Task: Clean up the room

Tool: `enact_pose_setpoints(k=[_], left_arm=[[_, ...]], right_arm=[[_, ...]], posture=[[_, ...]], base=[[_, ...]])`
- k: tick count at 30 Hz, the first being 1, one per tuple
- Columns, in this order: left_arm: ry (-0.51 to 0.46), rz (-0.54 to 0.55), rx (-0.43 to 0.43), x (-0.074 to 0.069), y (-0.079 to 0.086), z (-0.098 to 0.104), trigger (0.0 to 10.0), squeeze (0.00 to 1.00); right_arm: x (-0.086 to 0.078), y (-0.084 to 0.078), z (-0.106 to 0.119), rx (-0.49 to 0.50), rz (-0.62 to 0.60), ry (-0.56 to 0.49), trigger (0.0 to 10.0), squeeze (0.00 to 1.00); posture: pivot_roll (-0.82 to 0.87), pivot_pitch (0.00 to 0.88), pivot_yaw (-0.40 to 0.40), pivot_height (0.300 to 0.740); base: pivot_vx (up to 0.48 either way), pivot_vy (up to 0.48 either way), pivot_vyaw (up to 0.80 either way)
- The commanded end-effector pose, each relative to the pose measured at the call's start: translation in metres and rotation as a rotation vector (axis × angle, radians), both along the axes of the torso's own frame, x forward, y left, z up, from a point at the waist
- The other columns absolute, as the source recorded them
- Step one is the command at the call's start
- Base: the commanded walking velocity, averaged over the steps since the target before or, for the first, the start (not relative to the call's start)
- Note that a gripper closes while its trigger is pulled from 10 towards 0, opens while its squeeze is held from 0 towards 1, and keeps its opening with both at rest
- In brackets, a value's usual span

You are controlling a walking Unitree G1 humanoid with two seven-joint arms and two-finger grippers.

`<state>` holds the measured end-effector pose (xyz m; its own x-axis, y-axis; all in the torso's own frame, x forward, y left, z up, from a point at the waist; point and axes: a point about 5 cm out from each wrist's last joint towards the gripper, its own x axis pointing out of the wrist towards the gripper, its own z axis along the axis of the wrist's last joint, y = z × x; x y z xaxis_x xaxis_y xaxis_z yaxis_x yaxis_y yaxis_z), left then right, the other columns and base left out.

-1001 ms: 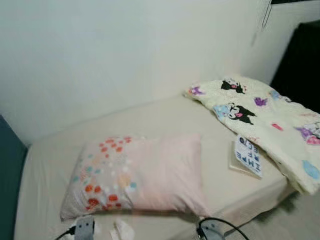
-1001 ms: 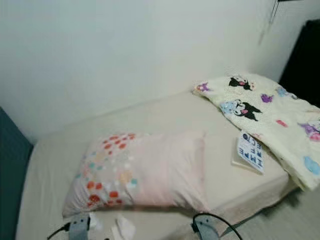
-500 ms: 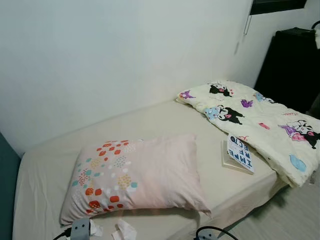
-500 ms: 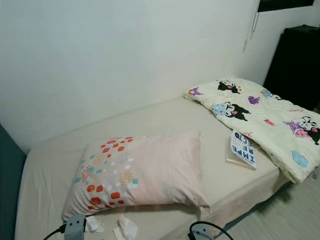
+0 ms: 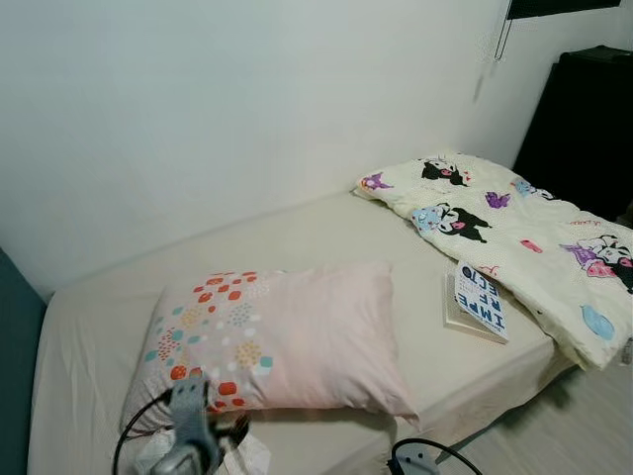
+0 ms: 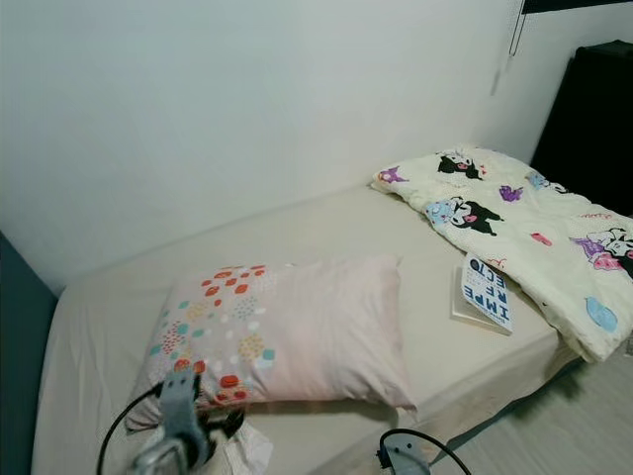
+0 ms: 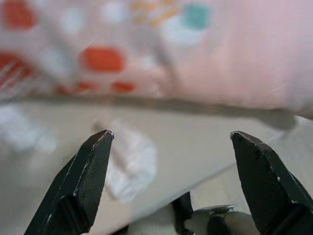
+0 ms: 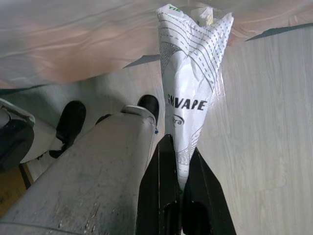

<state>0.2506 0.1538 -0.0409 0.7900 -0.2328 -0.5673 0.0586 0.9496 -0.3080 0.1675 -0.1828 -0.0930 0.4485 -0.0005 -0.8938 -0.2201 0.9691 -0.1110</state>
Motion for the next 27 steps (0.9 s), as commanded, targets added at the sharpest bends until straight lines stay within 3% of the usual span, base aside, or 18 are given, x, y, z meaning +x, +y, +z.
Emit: enact_pose_setpoints(k=[1,5,6,14,22,27], left_arm=[[0.005,-0.038,0.018,-0.002,-0.005,-0.002,10.0,0.00],[0.016,-0.092,0.102,-0.003,-0.008,-0.004,10.0,0.00],[0.028,-0.110,0.178,-0.005,-0.007,-0.006,10.0,0.00],[0.044,-0.070,0.293,-0.009,-0.001,-0.009,10.0,0.00],[0.048,0.001,0.286,-0.007,0.003,-0.008,10.0,0.00],[0.046,0.117,0.238,-0.003,0.005,-0.005,10.0,0.00]], right_arm=[[0.004,0.002,0.001,0.010,-0.017,-0.010,10.0,0.00],[0.008,0.003,0.003,0.015,-0.020,-0.021,10.0,0.00],[0.009,0.003,0.004,0.017,-0.020,-0.024,10.0,0.00],[0.004,0.007,0.001,0.027,-0.010,-0.018,10.0,0.00],[0.000,0.011,-0.001,0.044,0.002,-0.019,10.0,0.00],[-0.003,0.018,-0.002,0.061,0.002,-0.022,10.0,0.00]], posture=[[-0.06,0.000,-0.001,0.675],[-0.07,0.000,0.002,0.660],[-0.07,0.000,0.002,0.655],[-0.07,0.000,-0.005,0.625],[-0.07,0.029,-0.001,0.625],[-0.07,0.082,0.013,0.625]], base=[[0.000,0.000,0.00],[0.000,0.000,0.00],[0.000,0.000,0.00],[0.000,0.000,0.00],[0.000,0.000,0.00],[0.000,0.000,0.00]])
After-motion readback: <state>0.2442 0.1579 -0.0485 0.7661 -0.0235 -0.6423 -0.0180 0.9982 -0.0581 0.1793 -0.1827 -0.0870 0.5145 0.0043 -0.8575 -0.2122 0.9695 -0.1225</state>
